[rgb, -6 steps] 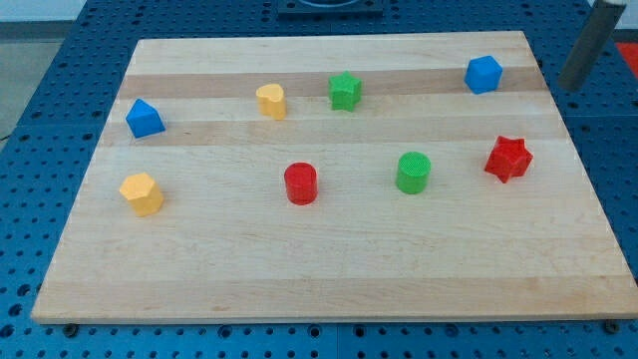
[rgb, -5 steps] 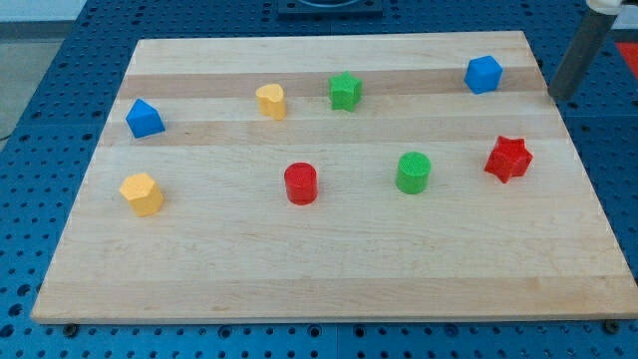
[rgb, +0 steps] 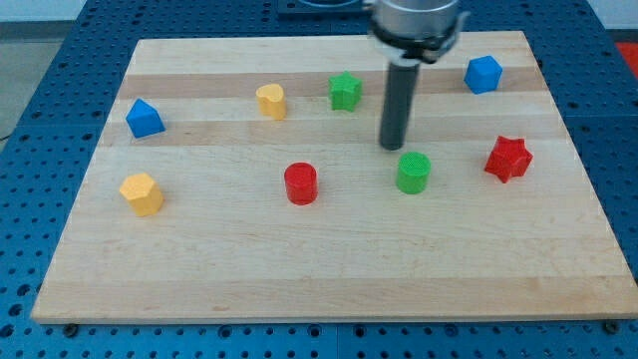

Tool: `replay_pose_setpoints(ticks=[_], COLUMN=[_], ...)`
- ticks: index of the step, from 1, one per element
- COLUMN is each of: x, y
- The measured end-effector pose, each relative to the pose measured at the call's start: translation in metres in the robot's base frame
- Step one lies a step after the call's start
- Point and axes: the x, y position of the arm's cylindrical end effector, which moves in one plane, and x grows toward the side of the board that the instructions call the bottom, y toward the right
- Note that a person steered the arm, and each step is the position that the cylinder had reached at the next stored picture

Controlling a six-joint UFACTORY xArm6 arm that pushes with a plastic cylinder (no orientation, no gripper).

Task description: Move the hexagon diagonally to the red star

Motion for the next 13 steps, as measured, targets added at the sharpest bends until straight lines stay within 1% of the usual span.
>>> replay_pose_setpoints(ticks=[2,3,4,5,6,7,8,9,10,11,12,13], x=[0.0,0.0,0.012,0.048,0.061,0.048,0.026,0.025,0.043,0.087,0.125,0.128], y=[-0.098,-0.163,-0.217,-0.231,-0.231,-0.231,-0.257,-0.34,-0.356,-0.316,-0.257,-0.251])
